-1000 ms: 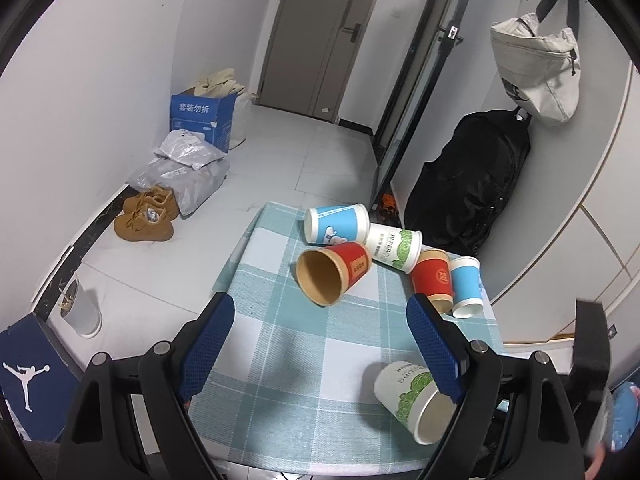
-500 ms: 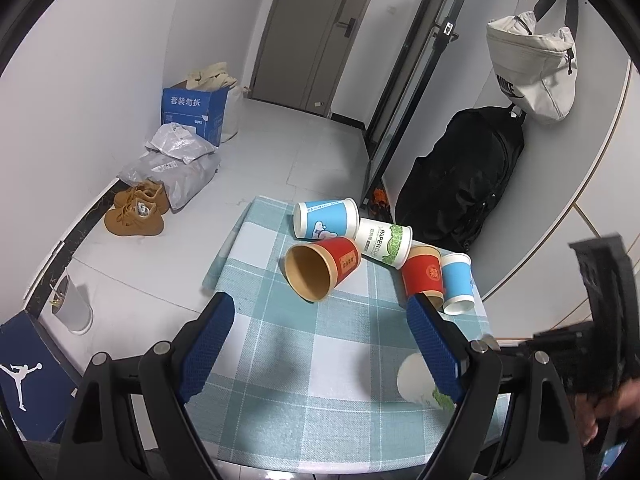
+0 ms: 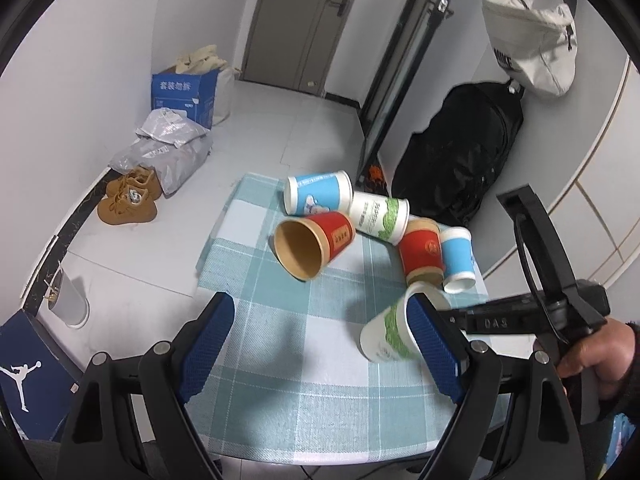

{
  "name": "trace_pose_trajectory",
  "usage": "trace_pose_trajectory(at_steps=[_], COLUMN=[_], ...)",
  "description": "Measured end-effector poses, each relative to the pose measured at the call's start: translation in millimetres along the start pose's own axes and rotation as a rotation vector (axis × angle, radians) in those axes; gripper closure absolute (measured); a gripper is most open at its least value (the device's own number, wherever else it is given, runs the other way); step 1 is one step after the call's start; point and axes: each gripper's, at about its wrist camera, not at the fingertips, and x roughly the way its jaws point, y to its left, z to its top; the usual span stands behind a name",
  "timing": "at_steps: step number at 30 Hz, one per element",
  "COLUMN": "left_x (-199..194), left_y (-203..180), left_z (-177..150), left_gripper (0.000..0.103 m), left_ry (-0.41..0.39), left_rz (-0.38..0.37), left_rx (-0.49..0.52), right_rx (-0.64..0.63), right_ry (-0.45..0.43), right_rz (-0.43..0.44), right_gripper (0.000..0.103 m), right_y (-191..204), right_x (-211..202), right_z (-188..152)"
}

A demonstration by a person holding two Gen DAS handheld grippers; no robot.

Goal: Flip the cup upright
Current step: 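Rotate the white cup opening-up with the right gripper and set it down, then open the right gripper and withdraw it from the cup rim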

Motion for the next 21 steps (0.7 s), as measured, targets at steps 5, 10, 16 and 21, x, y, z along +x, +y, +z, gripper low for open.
trace_pose_trajectory(at_steps=[5, 10, 16, 21], left_x=[6, 11, 14, 14], left_y=[-4, -8, -19, -27], left_z=[0, 0, -2, -2], left_gripper=[0.018, 0.018, 0.018, 0.018], left_ry=[0.031, 0.061, 0.056, 0.036], left_rz=[-0.012, -0.032, -0.022, -0.008], left_rx=[0.006, -0.003, 0.024, 0.055], right_rx=[0.052, 0.078, 0.102, 0.120], right_ry=[-0.033, -0.096, -0.249, -0.344], right_rz=[0.043, 0.077, 0.087, 0.085], right_gripper=[0.096, 0.084, 0.061, 0.061], right_y=[-9, -17, -28, -37], right_x=[2, -4, -27, -42], right_z=[-1, -8, -21, -38])
